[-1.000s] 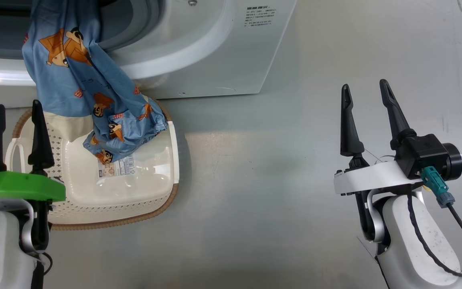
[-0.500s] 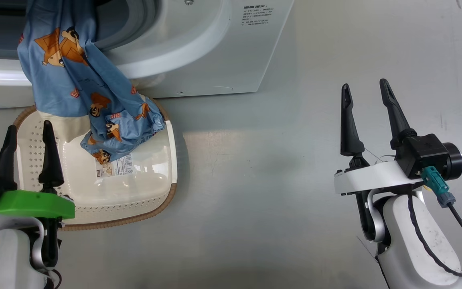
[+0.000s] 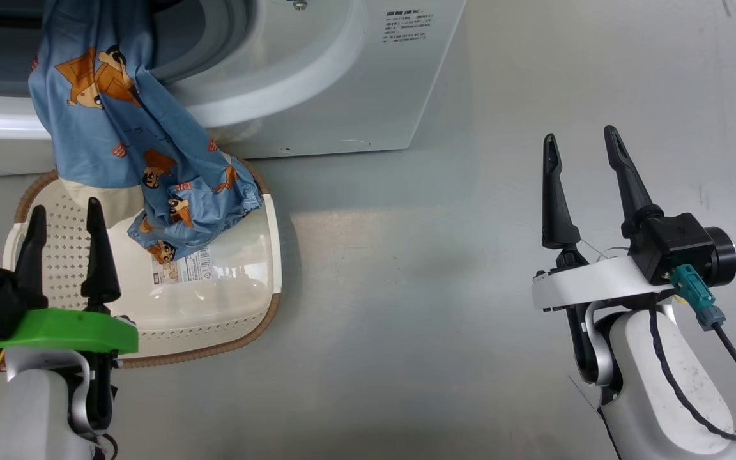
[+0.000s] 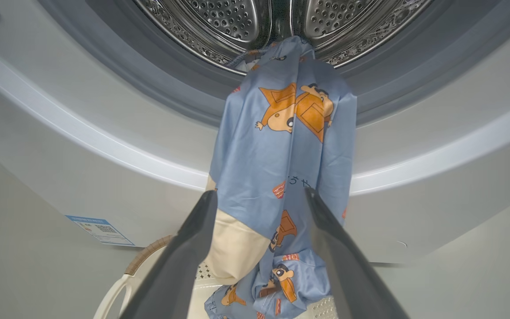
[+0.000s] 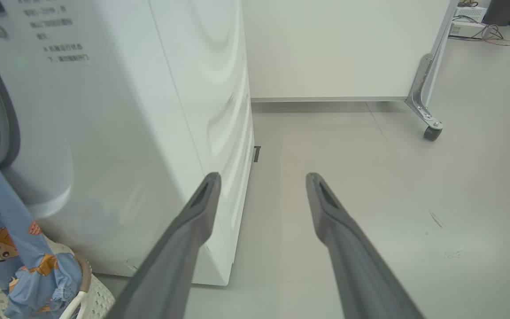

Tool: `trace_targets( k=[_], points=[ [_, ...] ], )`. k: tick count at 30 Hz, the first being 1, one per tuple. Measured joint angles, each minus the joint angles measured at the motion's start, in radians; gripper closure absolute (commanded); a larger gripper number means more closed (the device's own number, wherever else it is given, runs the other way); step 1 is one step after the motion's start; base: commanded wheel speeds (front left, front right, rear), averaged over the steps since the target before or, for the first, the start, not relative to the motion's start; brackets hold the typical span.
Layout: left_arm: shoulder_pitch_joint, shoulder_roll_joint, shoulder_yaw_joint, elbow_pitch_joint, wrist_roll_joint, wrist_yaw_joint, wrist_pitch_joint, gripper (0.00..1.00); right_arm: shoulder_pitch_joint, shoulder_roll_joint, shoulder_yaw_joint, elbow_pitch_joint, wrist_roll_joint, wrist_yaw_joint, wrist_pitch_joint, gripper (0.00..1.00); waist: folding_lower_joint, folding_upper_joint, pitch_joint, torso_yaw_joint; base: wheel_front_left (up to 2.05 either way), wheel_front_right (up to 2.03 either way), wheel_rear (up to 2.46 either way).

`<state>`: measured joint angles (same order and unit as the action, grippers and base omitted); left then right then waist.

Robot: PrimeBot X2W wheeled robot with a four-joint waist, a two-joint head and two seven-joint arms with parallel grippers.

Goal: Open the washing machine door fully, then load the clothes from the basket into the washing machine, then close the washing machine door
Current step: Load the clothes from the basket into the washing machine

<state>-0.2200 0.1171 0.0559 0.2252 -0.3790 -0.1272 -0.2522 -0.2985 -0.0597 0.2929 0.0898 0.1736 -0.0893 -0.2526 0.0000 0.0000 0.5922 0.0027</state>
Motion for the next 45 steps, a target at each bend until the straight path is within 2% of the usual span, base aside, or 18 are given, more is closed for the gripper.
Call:
trace_targets(
  k=[18, 45],
  points=[
    [0.003, -0.011, -0.153, 0.118, 0.016, 0.0, 0.0, 0.0, 0.0, 0.0, 0.008, 0.001, 0.0, 0.0, 0.0, 0.0, 0.0, 0.0, 0.016, -0.015, 0.0, 0.0, 0.0],
    [-0.209, 0.031, -0.233, 0.353, -0.044, 0.0, 0.0, 0.0, -0.017, 0.0, 0.016, -0.037, -0.03, -0.01, 0.0, 0.0, 0.0, 0.0, 0.176, -0.036, 0.0, 0.0, 0.0]
  ],
)
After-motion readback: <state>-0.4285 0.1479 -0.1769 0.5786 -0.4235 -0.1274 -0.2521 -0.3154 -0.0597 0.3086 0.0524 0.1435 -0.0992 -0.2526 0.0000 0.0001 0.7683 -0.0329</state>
